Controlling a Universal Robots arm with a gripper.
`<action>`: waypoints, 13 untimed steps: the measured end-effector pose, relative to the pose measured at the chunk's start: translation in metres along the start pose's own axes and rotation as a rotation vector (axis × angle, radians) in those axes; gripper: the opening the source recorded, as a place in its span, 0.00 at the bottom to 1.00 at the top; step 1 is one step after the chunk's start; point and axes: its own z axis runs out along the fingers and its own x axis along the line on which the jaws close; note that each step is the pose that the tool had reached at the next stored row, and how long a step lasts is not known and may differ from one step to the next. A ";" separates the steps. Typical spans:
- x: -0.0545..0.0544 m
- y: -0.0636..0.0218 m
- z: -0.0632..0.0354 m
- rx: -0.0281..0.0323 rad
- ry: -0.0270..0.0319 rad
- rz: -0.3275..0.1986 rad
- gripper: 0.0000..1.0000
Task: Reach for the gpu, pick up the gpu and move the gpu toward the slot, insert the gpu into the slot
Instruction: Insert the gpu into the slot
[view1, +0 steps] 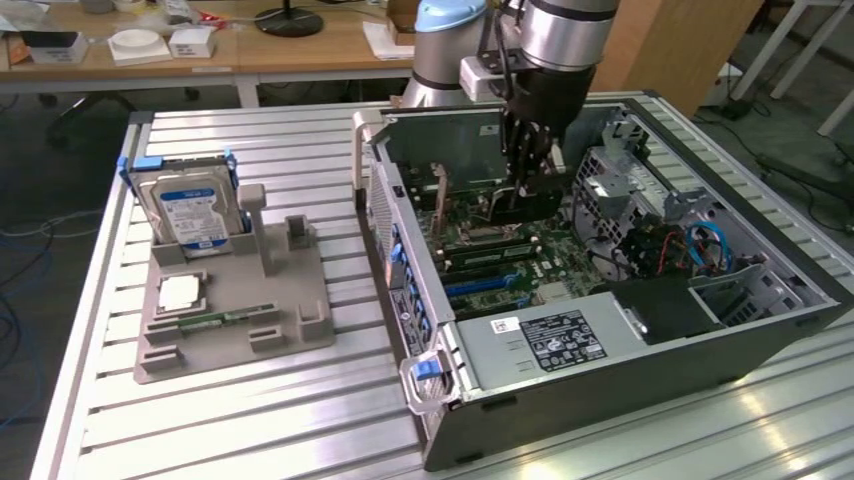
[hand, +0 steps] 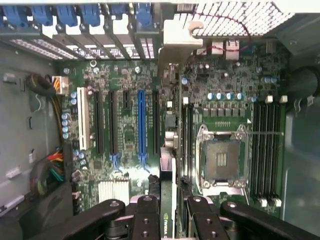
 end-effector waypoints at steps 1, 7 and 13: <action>0.000 0.0044 0.0012 -0.0002 0.0000 0.000 0.26; 0.001 0.0057 0.0038 0.0001 0.0001 0.000 0.26; 0.009 0.0056 0.0053 0.0001 0.0002 0.000 0.26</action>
